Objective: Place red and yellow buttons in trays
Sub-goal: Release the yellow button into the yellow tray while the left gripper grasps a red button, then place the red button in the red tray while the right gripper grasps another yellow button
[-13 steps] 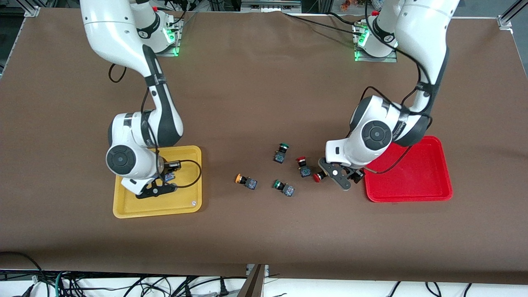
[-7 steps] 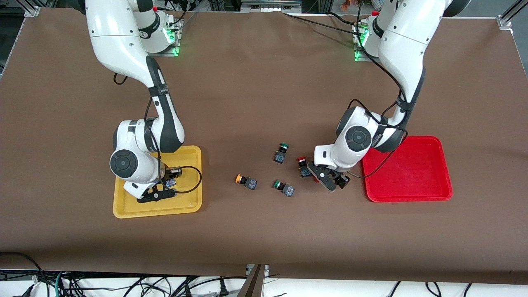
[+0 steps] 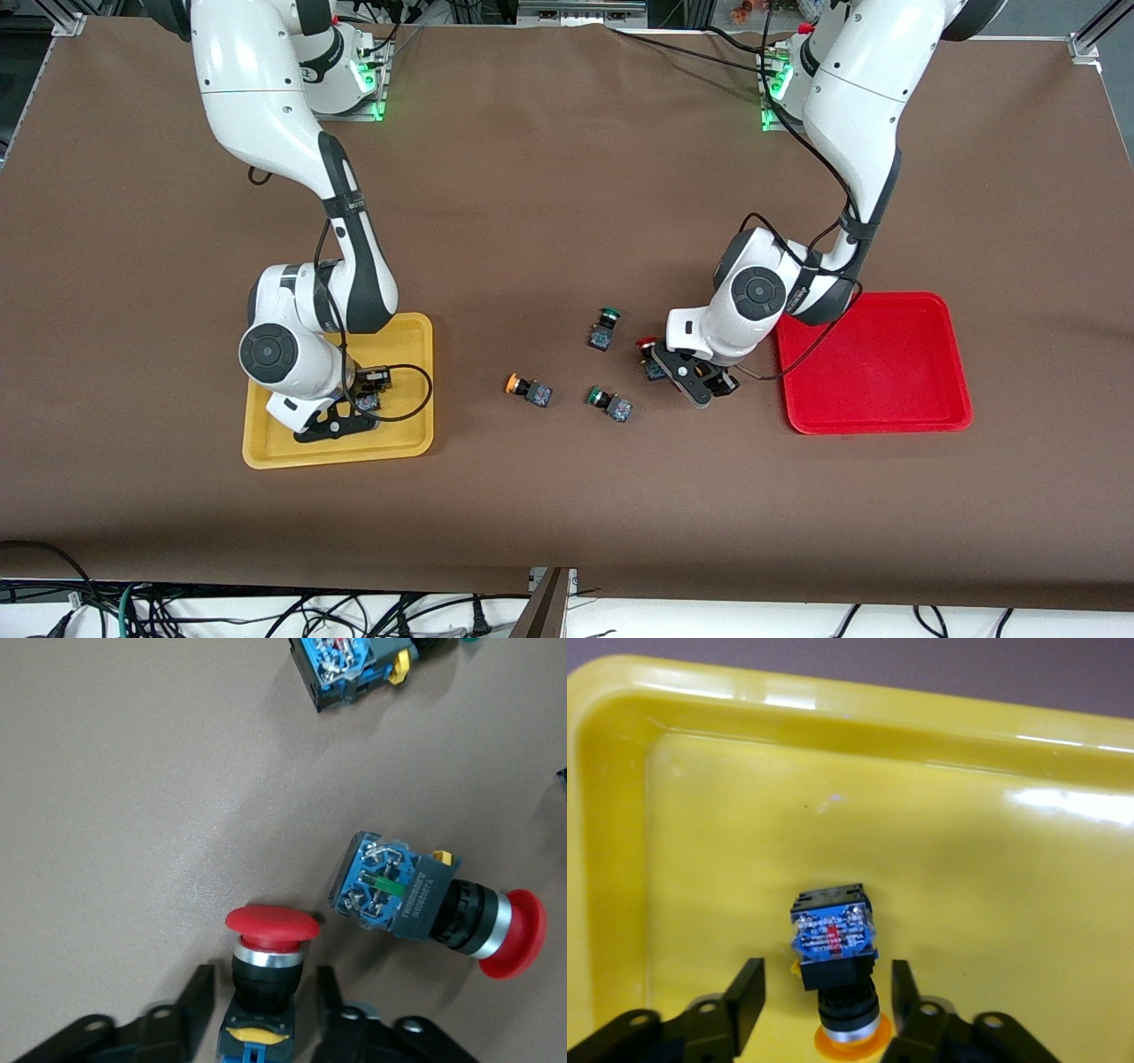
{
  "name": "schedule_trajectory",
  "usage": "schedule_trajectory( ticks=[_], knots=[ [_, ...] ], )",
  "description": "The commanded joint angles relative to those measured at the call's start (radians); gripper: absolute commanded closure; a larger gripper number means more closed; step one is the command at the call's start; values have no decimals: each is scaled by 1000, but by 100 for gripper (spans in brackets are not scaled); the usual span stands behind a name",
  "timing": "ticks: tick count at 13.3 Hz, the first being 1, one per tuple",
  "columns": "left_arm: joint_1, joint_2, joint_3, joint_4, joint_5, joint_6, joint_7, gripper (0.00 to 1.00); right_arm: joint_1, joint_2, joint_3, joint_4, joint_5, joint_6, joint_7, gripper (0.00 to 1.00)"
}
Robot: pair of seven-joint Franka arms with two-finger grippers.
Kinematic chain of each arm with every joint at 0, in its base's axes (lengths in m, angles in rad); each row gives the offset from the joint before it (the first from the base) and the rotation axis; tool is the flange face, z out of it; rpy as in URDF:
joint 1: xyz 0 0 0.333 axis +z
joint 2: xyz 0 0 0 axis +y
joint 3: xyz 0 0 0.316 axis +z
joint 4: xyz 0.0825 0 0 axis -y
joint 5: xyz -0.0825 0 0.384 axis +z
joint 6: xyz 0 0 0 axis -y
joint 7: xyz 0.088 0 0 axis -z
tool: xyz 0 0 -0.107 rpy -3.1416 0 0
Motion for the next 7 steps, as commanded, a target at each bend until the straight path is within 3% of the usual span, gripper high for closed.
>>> schedule_trajectory(
  ticks=[1, 3, 5, 7],
  knots=[
    [-5, -27, 11, -11, 12, -20, 16, 94, 11, -21, 4, 43, 26, -93, 10, 26],
    [9, -104, 20, -8, 11, -144, 15, 93, 14, -18, 10, 113, 26, -177, 21, 26],
    [93, -196, 22, 3, 12, -309, 23, 91, 20, -11, 102, 160, 10, -156, -14, 19],
    [162, -257, 28, 4, 20, -454, 23, 91, 57, 17, 150, 221, -86, -107, -99, 18]
  ],
)
